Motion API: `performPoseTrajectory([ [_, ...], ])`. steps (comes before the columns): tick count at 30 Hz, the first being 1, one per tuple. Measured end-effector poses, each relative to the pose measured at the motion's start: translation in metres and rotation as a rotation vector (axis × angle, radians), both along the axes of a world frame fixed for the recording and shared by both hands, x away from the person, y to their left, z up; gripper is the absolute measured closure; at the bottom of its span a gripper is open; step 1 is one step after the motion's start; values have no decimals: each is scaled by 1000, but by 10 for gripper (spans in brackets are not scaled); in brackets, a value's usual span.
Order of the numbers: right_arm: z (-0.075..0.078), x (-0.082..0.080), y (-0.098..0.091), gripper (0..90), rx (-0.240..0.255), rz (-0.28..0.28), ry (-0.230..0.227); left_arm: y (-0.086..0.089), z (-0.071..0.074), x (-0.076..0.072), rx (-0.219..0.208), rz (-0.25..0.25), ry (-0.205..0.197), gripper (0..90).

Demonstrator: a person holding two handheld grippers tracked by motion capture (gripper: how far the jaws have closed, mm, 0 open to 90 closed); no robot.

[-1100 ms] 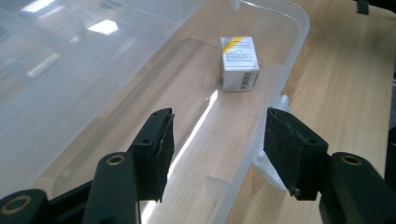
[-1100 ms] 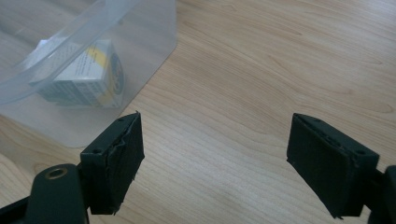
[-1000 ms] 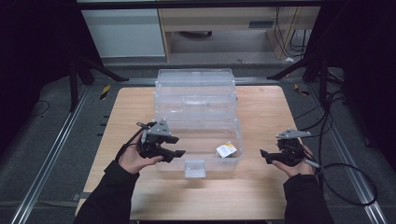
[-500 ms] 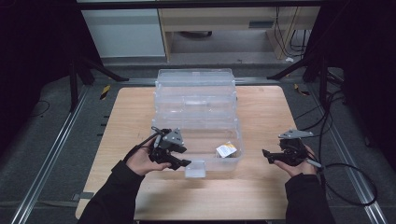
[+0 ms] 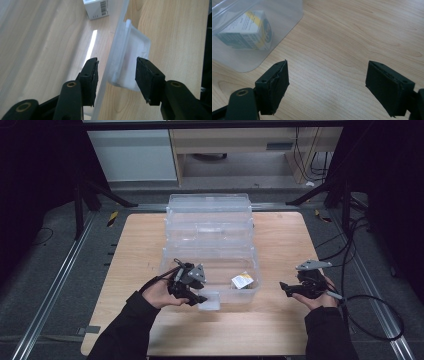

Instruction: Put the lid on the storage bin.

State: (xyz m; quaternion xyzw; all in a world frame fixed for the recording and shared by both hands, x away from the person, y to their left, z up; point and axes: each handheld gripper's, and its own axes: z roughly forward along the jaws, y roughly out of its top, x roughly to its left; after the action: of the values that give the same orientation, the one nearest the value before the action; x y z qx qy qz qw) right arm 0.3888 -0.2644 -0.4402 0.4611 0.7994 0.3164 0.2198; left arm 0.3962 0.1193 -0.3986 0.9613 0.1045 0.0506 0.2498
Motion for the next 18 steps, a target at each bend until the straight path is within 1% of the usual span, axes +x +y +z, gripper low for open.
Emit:
performPoseTrajectory([
  [2, -1, 0, 0, 191, -5, 4, 1, -1, -3, 2, 14, -1, 0, 550],
  [6, -1, 1, 1, 191, -2, 8, 4, -3, -8, 5, 40, -10, 16, 584],
  [13, -2, 3, 4, 198, -4, 20, 18, -4, -9, 8, 45, -10, 35, 629],
  [16, -2, 4, 6, 197, -9, 33, 20, -5, -8, 10, 57, -13, 42, 640],
  [18, -2, 5, 6, 197, -11, 31, 20, -7, -9, 10, 69, -15, 44, 643],
])
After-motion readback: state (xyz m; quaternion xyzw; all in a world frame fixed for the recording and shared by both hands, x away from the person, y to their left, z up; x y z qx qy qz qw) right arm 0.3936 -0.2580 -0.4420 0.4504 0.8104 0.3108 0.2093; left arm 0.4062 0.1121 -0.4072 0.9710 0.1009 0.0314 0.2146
